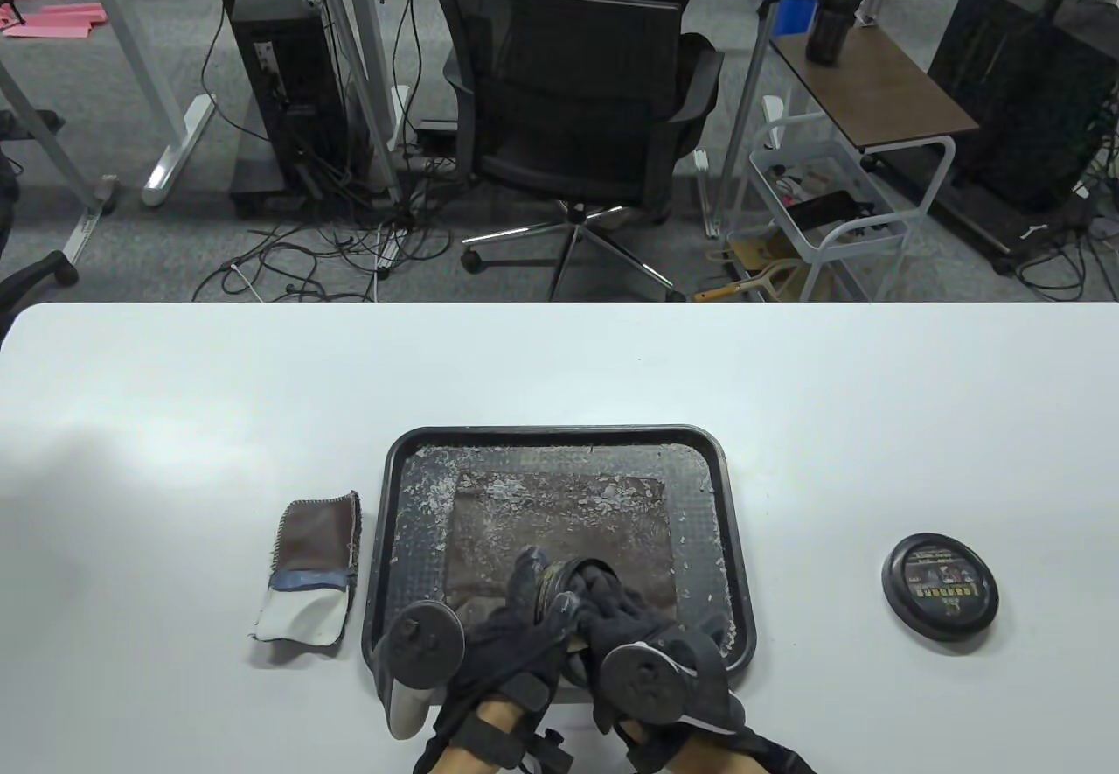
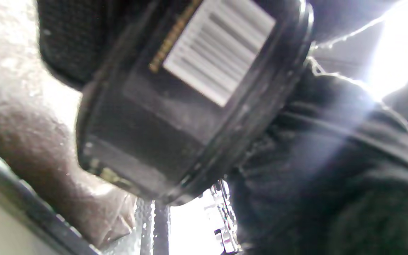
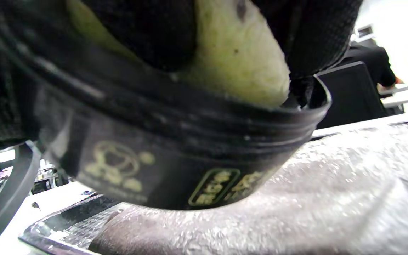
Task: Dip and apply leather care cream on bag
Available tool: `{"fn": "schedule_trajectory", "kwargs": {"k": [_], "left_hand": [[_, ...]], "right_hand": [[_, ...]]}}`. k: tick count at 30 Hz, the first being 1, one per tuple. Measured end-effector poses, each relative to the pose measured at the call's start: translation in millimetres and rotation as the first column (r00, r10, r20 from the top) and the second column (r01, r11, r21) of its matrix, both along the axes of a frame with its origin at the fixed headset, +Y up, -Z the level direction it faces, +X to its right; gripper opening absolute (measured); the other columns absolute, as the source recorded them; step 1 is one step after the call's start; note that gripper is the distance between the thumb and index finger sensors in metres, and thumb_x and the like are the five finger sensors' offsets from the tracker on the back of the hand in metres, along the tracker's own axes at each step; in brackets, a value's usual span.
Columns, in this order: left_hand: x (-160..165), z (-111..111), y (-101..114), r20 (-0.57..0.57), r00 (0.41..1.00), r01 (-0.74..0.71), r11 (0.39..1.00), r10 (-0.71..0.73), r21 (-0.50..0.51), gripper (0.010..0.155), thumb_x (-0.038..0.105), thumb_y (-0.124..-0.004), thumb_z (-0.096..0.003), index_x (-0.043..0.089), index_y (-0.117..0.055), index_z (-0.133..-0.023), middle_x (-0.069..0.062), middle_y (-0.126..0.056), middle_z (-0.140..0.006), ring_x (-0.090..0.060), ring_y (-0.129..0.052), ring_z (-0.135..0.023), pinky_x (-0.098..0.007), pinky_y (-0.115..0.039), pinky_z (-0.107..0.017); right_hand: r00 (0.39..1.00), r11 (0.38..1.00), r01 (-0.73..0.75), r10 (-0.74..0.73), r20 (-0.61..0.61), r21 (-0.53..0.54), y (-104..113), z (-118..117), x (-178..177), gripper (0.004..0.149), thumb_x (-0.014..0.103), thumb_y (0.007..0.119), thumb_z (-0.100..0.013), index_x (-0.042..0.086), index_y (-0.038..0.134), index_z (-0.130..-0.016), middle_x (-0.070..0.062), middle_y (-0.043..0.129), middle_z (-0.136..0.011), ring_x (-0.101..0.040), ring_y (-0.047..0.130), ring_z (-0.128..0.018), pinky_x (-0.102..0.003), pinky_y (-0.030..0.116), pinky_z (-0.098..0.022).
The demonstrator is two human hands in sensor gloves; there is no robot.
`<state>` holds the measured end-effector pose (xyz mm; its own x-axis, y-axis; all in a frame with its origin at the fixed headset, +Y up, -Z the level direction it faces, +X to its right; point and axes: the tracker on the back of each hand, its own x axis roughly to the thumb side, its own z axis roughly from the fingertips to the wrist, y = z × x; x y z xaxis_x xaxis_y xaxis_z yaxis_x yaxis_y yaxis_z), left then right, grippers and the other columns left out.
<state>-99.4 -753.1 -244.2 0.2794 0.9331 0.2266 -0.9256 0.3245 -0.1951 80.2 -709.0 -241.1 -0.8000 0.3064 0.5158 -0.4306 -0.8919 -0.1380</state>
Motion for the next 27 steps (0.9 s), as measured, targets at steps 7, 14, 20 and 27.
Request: {"fn": "schedule_trajectory", "kwargs": {"k": [7,14,20,27], "left_hand": [[-8.5,-4.7,-6.9,-0.005,0.994,-0.109,0.993,0.109,-0.034,0.082,0.055,-0.071,-0.0579,-0.003,-0.044,-0.108,-0.037,-0.071,-0.080,-0.055,-0.097,-0.052,-0.047,-0.092,-0.030],[-21.0,-10.8,-19.2,0.028,0.975,-0.215,0.969,0.219,-0.119,0.081,0.057,-0.070,-0.0582,-0.003,-0.047,-0.108,-0.035,-0.074,-0.078,-0.052,-0.098,-0.048,-0.045,-0.092,-0.028],[-27.6,-14.9,-15.9,0.029,0.973,-0.223,0.969,0.227,-0.110,0.083,0.058,-0.069,-0.0587,-0.004,-0.045,-0.108,-0.035,-0.075,-0.079,-0.050,-0.099,-0.050,-0.045,-0.091,-0.029],[-56.0,-16.4,-7.5,-0.046,0.992,-0.121,0.992,0.119,-0.043,0.083,0.059,-0.068,-0.0584,-0.005,-0.047,-0.107,-0.034,-0.077,-0.075,-0.047,-0.100,-0.044,-0.043,-0.091,-0.025]], "right_hand": [[0.996,0.998,0.020,-0.016,-0.090,0.052,-2.9,1.3,0.4,0.053,0.023,0.088,-0.039,0.009,0.079,-0.089,-0.022,0.089,-0.086,-0.042,0.094,-0.070,-0.050,0.082,-0.048],[0.970,0.994,-0.002,0.029,-0.242,0.113,-4.4,5.1,-3.1,0.052,0.023,0.089,-0.038,0.020,0.081,-0.089,-0.013,0.085,-0.092,-0.037,0.087,-0.079,-0.048,0.076,-0.055],[0.972,0.985,0.018,0.023,-0.233,0.174,0.5,7.7,-0.7,0.052,0.022,0.088,-0.039,0.018,0.081,-0.090,-0.014,0.086,-0.093,-0.038,0.087,-0.080,-0.049,0.076,-0.056],[0.986,0.965,0.082,-0.042,-0.159,0.250,9.8,9.5,13.8,0.053,0.022,0.088,-0.039,0.016,0.080,-0.091,-0.016,0.087,-0.092,-0.039,0.089,-0.078,-0.050,0.078,-0.054]]}}
